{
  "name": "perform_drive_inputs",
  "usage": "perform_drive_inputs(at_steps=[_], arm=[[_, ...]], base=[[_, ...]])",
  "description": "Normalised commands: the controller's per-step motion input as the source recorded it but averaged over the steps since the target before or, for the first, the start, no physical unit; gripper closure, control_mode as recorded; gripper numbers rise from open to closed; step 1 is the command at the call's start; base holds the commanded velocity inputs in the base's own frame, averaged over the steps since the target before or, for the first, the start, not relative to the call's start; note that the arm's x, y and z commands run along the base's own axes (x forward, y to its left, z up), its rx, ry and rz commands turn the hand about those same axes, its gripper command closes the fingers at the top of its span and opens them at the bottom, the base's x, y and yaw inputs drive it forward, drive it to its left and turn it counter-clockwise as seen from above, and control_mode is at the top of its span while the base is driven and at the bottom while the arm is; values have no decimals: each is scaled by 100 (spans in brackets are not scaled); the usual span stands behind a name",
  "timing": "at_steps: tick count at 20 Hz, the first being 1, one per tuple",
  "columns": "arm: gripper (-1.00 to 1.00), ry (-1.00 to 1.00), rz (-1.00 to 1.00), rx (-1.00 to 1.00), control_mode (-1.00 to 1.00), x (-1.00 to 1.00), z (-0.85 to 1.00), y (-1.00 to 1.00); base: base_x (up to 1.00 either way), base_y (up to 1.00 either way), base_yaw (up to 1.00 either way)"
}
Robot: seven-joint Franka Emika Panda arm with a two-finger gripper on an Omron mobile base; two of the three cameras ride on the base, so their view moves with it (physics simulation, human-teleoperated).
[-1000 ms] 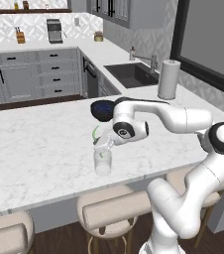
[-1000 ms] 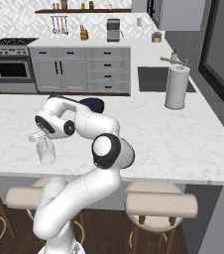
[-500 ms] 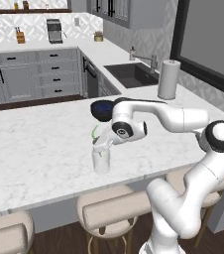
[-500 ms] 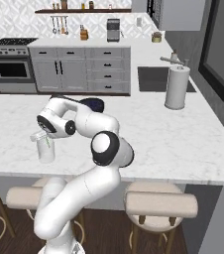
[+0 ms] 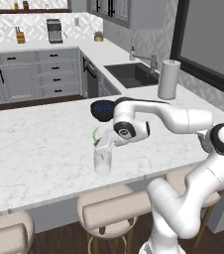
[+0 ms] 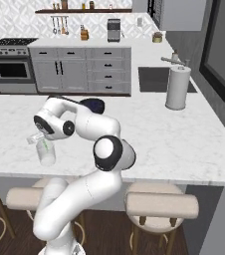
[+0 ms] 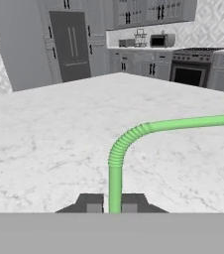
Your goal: Take a straw from the drawer in front and place it inside the glass cup on the dining counter.
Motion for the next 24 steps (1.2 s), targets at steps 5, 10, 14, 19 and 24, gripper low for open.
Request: perform_drive_inputs(at_steps=[5, 10, 14, 19, 24], arm=[[-100, 0, 0, 0, -100, -23, -5, -13], [-100, 0, 0, 0, -100, 0, -6, -24], [-100, 0, -1, -5, -100, -14, 2, -14], [-100, 6, -6, -12, -100, -30, 47, 0], [-100, 2, -5, -8, -100, -63, 70, -24]], base=[[0, 0, 0], [0, 0, 0], [0, 0, 0], [0, 0, 0], [0, 0, 0]])
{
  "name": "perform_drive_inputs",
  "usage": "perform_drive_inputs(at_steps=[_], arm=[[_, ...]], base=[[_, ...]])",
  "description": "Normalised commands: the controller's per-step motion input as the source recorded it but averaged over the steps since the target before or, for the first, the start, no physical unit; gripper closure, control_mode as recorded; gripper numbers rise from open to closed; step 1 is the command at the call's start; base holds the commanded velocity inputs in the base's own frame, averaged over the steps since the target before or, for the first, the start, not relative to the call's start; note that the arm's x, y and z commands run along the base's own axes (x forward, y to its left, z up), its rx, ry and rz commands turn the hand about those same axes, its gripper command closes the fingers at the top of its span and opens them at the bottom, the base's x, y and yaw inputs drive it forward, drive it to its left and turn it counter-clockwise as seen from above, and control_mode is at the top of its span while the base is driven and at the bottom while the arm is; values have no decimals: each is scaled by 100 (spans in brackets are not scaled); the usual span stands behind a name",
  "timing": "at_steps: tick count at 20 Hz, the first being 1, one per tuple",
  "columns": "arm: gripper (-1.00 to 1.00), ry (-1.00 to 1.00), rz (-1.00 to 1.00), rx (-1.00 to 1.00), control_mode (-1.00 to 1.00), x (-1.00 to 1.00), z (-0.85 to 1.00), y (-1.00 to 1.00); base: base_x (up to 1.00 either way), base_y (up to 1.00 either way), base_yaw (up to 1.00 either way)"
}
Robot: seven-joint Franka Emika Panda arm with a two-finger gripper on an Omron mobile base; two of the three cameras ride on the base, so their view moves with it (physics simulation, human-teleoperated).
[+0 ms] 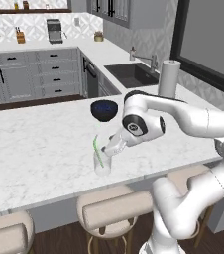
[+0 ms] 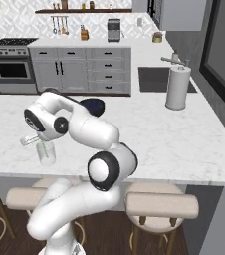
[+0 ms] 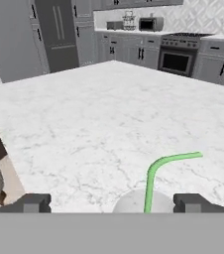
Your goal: Take a straw from the drawer in front and place it inside the glass cup on the dining counter.
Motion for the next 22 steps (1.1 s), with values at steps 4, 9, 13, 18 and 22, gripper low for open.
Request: perform_drive_inputs(at_steps=[4, 9, 13, 18, 22], arm=[[-100, 0, -6, -5, -100, -90, 88, -65], [-100, 1, -7, -7, -100, -75, 92, -76], [-100, 8, -12, -18, -100, -23, 88, -67], [-100, 13, -13, -17, -100, 0, 100, -37], [-100, 3, -2, -7, -100, -17, 100, -8]], base=[[0, 0, 0], [0, 0, 0], [0, 0, 0], [0, 0, 0], [0, 0, 0]])
